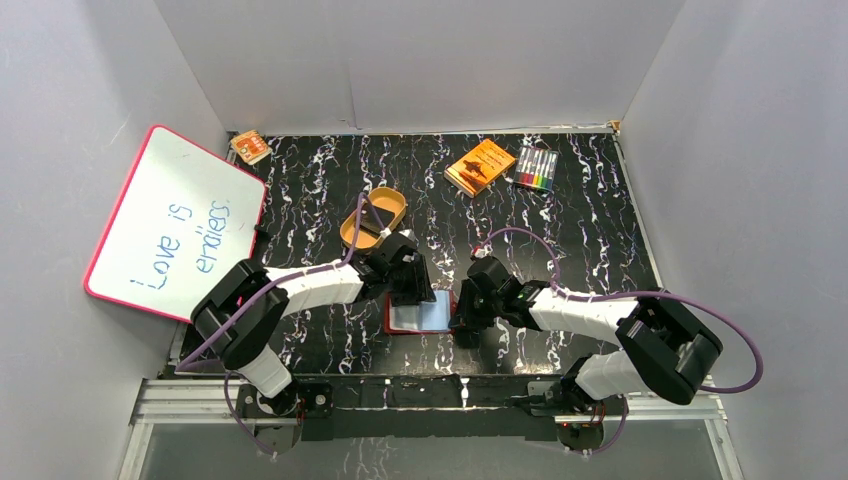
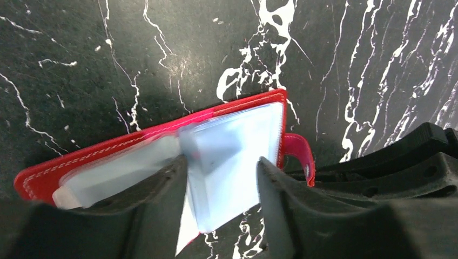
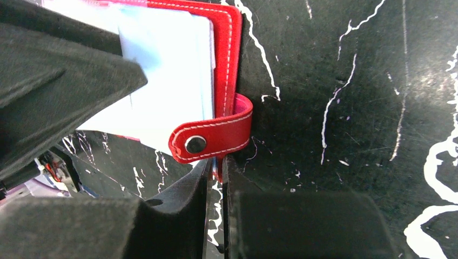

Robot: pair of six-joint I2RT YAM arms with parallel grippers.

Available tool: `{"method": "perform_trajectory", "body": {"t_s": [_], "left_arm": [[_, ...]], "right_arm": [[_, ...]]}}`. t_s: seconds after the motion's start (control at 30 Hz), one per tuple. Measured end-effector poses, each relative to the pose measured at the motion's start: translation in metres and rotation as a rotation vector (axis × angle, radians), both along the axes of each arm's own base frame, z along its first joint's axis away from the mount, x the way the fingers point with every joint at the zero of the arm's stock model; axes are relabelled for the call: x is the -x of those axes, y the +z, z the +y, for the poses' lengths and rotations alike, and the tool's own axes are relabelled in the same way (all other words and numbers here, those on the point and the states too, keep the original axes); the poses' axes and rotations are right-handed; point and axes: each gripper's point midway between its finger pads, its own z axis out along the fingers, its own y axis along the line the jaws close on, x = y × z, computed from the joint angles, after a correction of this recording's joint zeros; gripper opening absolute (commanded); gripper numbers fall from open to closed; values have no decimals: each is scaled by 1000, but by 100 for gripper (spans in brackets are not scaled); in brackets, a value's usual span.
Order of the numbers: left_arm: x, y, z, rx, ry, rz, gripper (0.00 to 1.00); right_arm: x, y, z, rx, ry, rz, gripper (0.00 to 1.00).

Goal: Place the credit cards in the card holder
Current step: Open the card holder at the center of the board.

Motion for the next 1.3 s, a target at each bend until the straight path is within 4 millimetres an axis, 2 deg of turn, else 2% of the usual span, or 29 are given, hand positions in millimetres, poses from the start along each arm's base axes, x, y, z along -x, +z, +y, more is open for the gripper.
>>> {"method": "perform_trajectory", "body": {"t_s": [0.13,0.37,0.5,0.73,0.9,1.13,1.23,1.3], "left_arm": [[-2,-6,2,-30,-4,-2,19],[-2,-11,8,-48,14,0,2],[-2,-12,9,-52,20,1,0],[-2,-13,8,-39,25,-4,0],[-2,-13,7,-29,31,-6,0],[-2,-13,7,-19,40,-7,0],[-2,-13,7,-14,43,-9,0],[-2,-13,7,-12,45,-9,0]], "right_arm": [[1,0,1,-3,1,8,17],[2,0,0,-2,0,12,17],[3,0,0,-1,0,14,19],[6,3,-8,26,-4,9,30],[7,19,-17,30,3,-36,31],[-14,63,2,-47,21,-150,28],[-22,67,12,-74,26,-160,25],[-26,62,15,-75,20,-148,22]]}}
